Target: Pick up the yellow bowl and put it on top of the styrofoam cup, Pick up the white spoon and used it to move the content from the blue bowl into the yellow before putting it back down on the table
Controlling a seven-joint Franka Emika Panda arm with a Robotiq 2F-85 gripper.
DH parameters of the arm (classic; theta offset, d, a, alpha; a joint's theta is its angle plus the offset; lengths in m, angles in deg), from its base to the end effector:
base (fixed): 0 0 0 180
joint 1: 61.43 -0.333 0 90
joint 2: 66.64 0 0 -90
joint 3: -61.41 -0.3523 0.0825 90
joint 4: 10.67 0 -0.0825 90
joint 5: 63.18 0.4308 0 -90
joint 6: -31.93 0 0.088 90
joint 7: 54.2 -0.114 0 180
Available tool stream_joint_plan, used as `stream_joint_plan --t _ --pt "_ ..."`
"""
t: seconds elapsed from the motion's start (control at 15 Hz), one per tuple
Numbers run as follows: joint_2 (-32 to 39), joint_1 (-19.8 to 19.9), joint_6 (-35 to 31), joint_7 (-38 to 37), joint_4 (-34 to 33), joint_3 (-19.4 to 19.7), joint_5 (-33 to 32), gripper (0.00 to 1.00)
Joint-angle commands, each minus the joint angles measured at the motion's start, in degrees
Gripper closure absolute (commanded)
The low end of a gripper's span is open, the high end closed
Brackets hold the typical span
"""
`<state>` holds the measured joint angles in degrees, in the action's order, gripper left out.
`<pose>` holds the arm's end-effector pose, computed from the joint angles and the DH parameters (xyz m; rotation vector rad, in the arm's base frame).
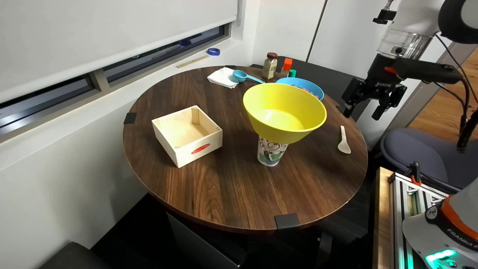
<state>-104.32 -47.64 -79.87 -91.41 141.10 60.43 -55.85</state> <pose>0.3536 -0.0710 0.4447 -2.7226 1.3603 0.0934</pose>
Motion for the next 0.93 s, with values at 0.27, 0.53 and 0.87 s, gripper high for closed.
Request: stream_joint_plan --t 0.27,0.53,0.87 --pt "2.6 0.9 -3.5 0.4 3.8 2.2 1.4 0.0" --pt "6.0 0.6 -7.3 1.7 3.9 2.7 1.4 0.0" --pt "11.0 0.0 -11.8 3.0 3.3 3.2 2.0 0.0"
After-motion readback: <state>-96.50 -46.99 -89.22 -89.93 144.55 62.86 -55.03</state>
